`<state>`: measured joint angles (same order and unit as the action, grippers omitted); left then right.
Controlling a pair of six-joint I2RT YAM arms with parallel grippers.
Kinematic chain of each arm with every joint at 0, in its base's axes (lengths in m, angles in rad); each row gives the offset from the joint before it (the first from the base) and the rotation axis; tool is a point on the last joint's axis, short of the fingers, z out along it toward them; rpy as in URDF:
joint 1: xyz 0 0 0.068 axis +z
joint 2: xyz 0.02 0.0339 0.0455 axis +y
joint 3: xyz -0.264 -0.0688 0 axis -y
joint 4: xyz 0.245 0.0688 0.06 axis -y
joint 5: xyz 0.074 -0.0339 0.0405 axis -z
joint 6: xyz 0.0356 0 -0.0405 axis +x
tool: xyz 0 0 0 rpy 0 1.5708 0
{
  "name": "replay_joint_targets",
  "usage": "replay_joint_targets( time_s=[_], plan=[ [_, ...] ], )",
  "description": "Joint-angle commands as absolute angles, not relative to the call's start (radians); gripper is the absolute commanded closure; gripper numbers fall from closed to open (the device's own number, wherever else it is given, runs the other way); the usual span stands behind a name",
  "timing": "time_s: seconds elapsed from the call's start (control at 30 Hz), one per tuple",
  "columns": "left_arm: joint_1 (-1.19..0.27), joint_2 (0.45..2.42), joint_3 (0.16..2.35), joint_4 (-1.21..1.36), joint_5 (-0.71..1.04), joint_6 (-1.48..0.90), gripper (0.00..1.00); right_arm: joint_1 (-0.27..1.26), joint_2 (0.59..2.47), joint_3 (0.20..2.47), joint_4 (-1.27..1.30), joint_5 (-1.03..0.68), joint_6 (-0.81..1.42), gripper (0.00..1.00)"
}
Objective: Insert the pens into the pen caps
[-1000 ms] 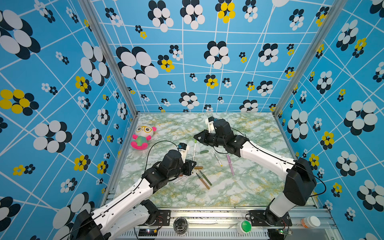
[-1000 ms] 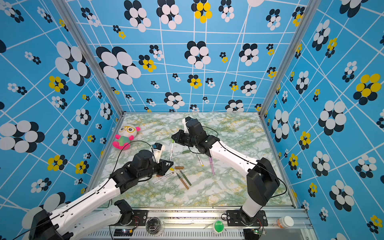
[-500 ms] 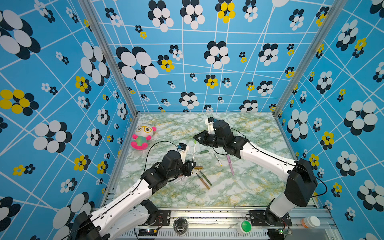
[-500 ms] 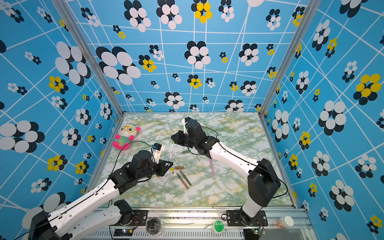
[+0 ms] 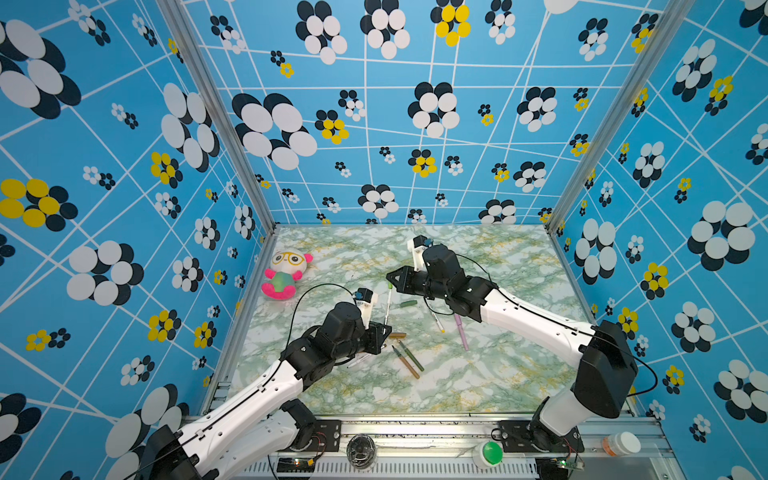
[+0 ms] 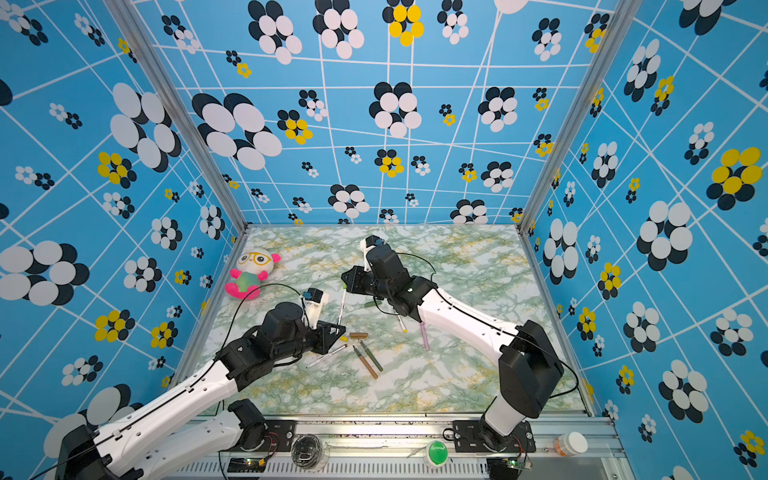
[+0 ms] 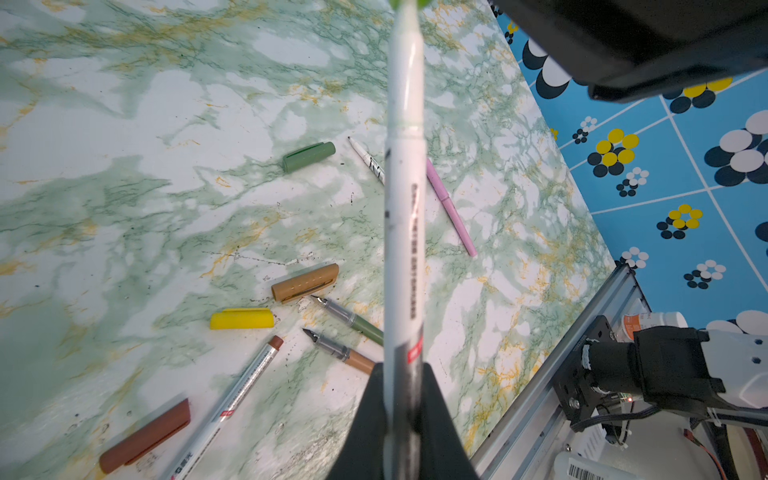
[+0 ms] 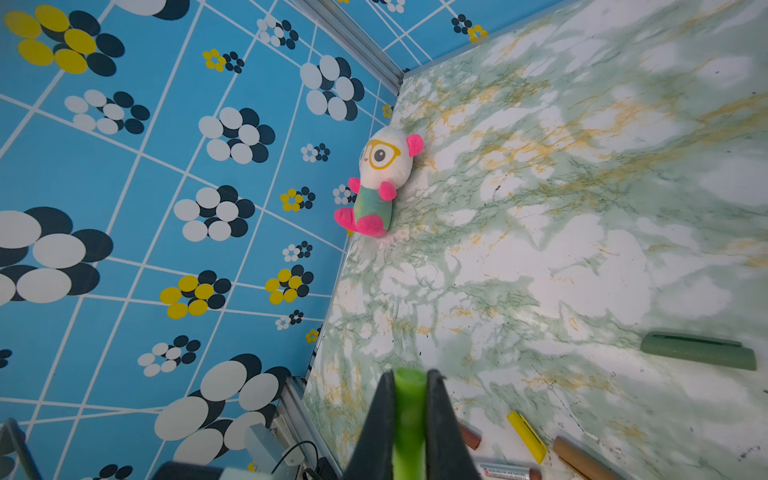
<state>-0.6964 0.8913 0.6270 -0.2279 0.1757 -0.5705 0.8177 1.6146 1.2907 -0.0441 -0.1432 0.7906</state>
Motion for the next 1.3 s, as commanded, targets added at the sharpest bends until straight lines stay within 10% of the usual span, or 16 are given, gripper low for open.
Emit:
replay_joint_targets(
  time_s=[0.0,1.27],
  plan=[
    [-0.695,0.874,0.618,-0.201,0.144,-0.585,1.00,0.836,1.588,1.273,-0.072,-0.140,0.763,1.00],
    [-0.681,0.922,0.796,-0.117,0.034,-0.325,1.00,0.914,1.672,1.263,-0.180,-0.133,0.813,1.00]
  ],
)
